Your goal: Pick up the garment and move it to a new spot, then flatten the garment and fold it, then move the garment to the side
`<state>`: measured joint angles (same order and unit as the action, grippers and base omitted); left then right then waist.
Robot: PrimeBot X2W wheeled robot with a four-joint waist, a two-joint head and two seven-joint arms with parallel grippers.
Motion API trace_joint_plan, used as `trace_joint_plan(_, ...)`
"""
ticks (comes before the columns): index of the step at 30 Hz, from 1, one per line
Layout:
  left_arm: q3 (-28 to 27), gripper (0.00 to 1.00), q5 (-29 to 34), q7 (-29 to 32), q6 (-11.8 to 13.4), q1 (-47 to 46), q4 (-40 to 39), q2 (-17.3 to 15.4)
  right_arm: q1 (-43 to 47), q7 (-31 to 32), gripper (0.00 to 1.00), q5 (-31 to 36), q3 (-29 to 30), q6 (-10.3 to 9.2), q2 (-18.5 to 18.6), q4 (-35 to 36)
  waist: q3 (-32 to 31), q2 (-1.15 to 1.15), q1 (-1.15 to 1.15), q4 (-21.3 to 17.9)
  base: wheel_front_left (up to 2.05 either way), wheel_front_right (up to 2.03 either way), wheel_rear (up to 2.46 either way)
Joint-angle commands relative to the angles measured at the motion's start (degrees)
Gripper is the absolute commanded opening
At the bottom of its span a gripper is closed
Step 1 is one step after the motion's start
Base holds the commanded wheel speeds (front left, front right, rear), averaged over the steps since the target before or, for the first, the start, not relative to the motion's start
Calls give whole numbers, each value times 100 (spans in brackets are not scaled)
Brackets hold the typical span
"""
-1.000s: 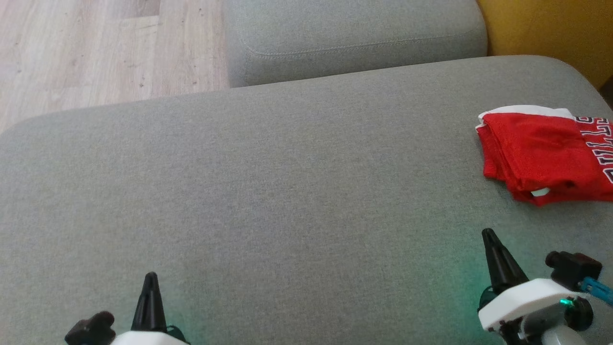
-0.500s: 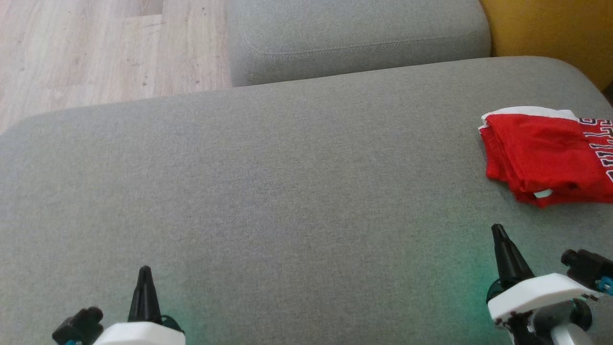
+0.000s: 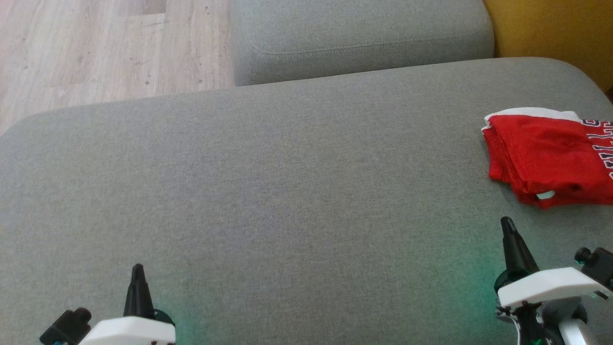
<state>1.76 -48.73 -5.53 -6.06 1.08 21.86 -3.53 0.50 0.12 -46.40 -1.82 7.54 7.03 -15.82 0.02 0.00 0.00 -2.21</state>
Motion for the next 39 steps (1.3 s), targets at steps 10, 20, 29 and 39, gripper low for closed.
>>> trace_joint_plan(10, -223, 0, -626, 159, -48, -366, -274, -13, -327, 112, 0, -676, 105, -3, -46, 181, 2, 0, 0, 29, 0, 0, 0)
trace_joint_plan(20, -329, 0, -1271, 341, -64, -429, -361, 1, -385, 199, 0, -1357, 227, -3, -106, 181, 4, 0, 0, 62, 0, 0, 0)
trace_joint_plan(29, -415, 0, -1800, 490, -78, -481, -433, 12, -434, 271, 0, -1915, 328, -4, -156, 181, 6, 0, 0, 90, 0, 0, 0)
trace_joint_plan(39, -511, 0, -2388, 655, -93, -538, -513, 24, -488, 352, 0, -2535, 440, -4, -212, 181, 9, 0, 0, 120, 0, 0, 0)
